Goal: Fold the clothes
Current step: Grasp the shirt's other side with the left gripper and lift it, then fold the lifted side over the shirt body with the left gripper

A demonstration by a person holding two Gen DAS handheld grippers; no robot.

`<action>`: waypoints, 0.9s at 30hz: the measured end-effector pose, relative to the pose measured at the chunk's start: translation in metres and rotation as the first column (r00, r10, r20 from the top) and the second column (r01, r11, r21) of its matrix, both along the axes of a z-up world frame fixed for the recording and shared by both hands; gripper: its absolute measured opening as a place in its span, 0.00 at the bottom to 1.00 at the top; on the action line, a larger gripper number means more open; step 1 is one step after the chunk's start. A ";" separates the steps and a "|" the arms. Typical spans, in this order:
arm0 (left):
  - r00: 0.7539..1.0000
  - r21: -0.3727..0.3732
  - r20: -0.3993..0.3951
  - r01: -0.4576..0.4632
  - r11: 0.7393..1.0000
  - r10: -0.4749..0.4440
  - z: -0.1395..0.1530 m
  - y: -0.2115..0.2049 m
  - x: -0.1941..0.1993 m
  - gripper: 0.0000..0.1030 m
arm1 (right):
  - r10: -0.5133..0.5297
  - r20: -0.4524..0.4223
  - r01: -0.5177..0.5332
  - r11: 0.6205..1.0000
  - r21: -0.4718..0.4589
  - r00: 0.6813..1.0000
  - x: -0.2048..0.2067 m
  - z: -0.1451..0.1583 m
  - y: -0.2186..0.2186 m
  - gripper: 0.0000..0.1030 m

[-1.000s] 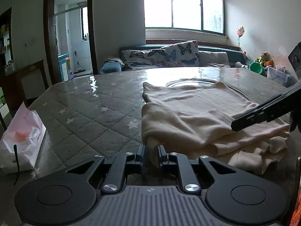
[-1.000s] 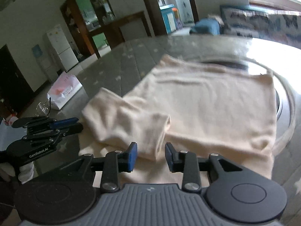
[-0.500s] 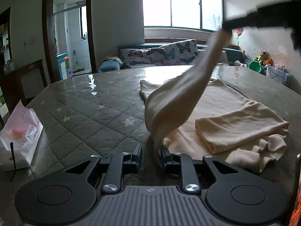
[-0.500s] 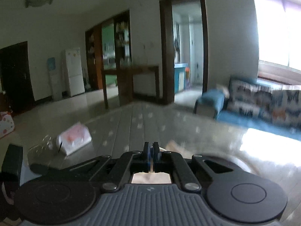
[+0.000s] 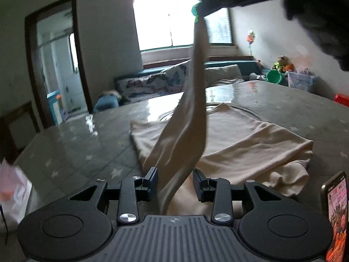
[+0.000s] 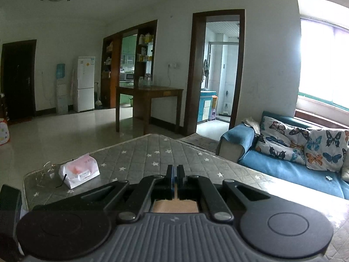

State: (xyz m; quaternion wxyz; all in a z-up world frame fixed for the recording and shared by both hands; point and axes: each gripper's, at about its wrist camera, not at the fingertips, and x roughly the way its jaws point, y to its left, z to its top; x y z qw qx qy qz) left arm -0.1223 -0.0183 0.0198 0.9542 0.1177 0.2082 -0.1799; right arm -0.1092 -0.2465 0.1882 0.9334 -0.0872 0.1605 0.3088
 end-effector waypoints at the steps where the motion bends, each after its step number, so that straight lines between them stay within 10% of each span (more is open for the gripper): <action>1: 1.000 0.014 0.015 0.003 1.000 -0.003 0.000 -0.004 0.000 0.37 | 0.003 0.002 -0.003 1.000 0.002 1.000 0.000 0.000 0.000 0.01; 16: 0.995 0.077 0.070 -0.078 0.994 0.073 -0.003 0.007 0.004 0.12 | -0.014 -0.003 0.014 1.000 -0.010 1.000 -0.011 -0.010 -0.021 0.01; 27: 0.999 0.167 -0.003 -0.050 0.985 0.051 -0.024 0.009 -0.003 0.12 | -0.106 -0.405 0.083 0.994 -0.075 0.908 -0.034 -0.124 -0.083 0.06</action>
